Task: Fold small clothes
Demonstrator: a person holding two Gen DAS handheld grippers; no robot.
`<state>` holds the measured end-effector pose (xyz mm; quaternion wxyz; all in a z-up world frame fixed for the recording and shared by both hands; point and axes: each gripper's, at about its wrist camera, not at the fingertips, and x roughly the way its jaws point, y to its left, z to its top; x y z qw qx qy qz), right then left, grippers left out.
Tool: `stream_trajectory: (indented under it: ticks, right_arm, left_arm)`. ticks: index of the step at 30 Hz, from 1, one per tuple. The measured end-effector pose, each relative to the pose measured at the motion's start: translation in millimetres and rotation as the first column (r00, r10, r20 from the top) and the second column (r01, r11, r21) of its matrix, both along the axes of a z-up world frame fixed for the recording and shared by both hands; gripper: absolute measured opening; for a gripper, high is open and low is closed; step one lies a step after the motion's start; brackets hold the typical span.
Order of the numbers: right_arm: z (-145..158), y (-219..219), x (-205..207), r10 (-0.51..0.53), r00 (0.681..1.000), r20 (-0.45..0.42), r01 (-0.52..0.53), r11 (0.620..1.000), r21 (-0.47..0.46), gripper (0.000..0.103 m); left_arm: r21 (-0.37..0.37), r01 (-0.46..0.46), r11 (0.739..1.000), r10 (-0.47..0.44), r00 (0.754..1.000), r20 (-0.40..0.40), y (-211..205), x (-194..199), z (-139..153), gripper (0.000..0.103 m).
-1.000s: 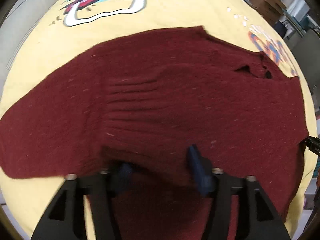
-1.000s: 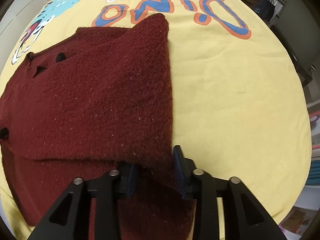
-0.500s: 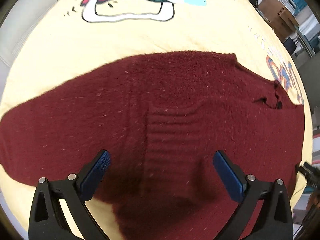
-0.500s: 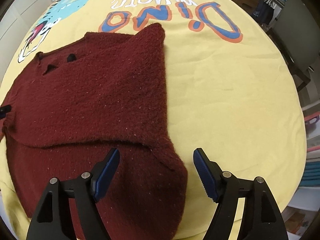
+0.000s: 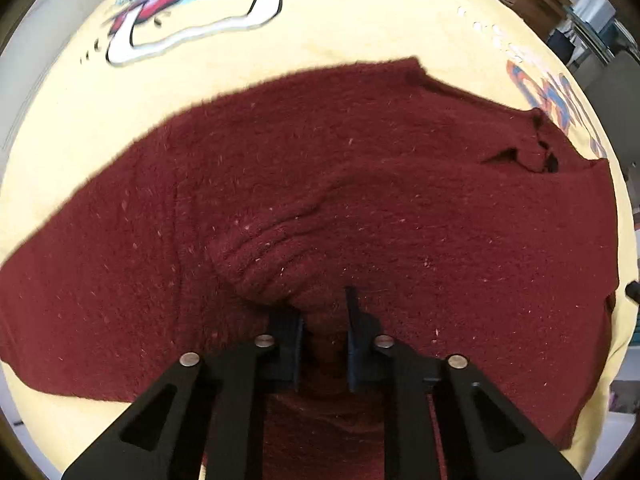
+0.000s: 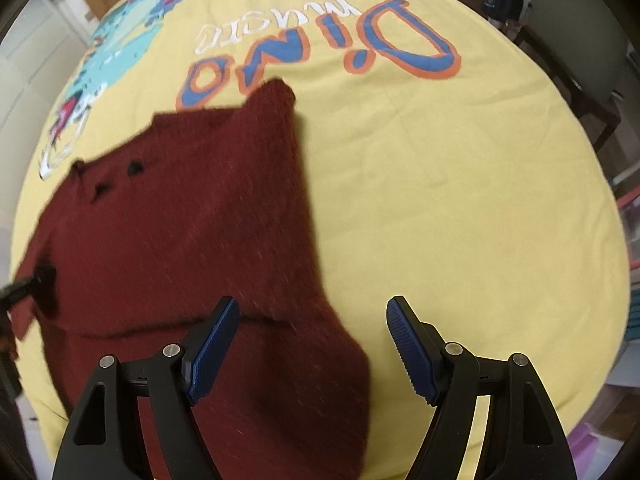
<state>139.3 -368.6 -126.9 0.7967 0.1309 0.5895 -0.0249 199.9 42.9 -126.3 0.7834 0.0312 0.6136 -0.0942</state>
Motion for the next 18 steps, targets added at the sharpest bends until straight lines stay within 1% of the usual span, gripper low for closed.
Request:
stream_trajectory:
  ticks: [4, 6, 8, 9, 10, 11, 12, 13, 14, 15, 16, 17, 18]
  right_arm:
    - [-1, -7, 31, -0.031, 0.999, 0.034, 0.029, 0.999, 0.040, 0.077]
    - [-9, -10, 53, -0.040, 0.999, 0.028, 0.039, 0.998, 0.057, 0.077]
    - [-20, -7, 68, -0.032, 0.999, 0.003, 0.032, 0.996, 0.078, 0.077]
    - [-27, -5, 75, -0.027, 0.999, -0.021, 0.029, 0.995, 0.093, 0.068]
    - [-32, -4, 78, -0.025, 0.999, -0.035, 0.028, 0.995, 0.101, 0.033]
    - [-37, -2, 81, -0.021, 0.998, -0.052, 0.027, 0.993, 0.115, 0.021]
    - [-40, -3, 81, -0.026, 0.998, -0.058, 0.033, 0.992, 0.123, 0.022]
    - [-40, -3, 80, -0.031, 0.998, -0.052, 0.038, 0.992, 0.123, 0.020]
    - [-37, -6, 78, -0.038, 0.999, -0.037, 0.043, 0.991, 0.124, 0.019]
    - [-34, -10, 75, -0.048, 0.999, -0.024, 0.051, 0.991, 0.127, 0.018]
    - [-32, -14, 72, -0.061, 0.998, -0.012, 0.062, 0.990, 0.129, 0.011]
    - [-30, -17, 69, -0.073, 0.997, -0.002, 0.072, 0.991, 0.110, 0.011]
    - [-29, -20, 67, -0.078, 0.997, -0.001, 0.078, 0.995, 0.065, 0.010]
  left_arm:
    - [0.016, 0.014, 1.000, -0.015, 0.995, 0.094, -2, -6, 30, 0.012]
    - [0.028, 0.015, 0.999, -0.018, 0.992, 0.122, 0, -11, 38, 0.012]
    - [0.069, 0.025, 0.997, -0.035, 0.988, 0.153, -8, -15, 41, 0.012]
    - [0.086, 0.027, 0.996, -0.041, 0.986, 0.162, -11, -18, 40, 0.012]
    - [0.093, 0.025, 0.995, -0.040, 0.986, 0.161, -11, -20, 34, 0.012]
    - [0.086, 0.017, 0.996, -0.030, 0.988, 0.150, -11, -20, 31, 0.012]
    - [0.075, 0.007, 0.997, -0.017, 0.991, 0.135, -11, -20, 27, 0.012]
    - [0.067, -0.001, 0.998, -0.008, 0.992, 0.126, -6, -18, 23, 0.012]
    - [0.064, -0.007, 0.998, -0.001, 0.993, 0.119, 0, -10, 20, 0.012]
    - [0.063, -0.009, 0.998, 0.002, 0.993, 0.115, 1, -12, 17, 0.012]
    - [0.061, -0.011, 0.998, 0.004, 0.994, 0.113, 10, -8, 15, 0.012]
    - [0.058, -0.014, 0.998, 0.007, 0.994, 0.111, 12, -8, 15, 0.012]
    - [0.057, -0.015, 0.998, 0.009, 0.994, 0.109, 13, -10, 12, 0.012]
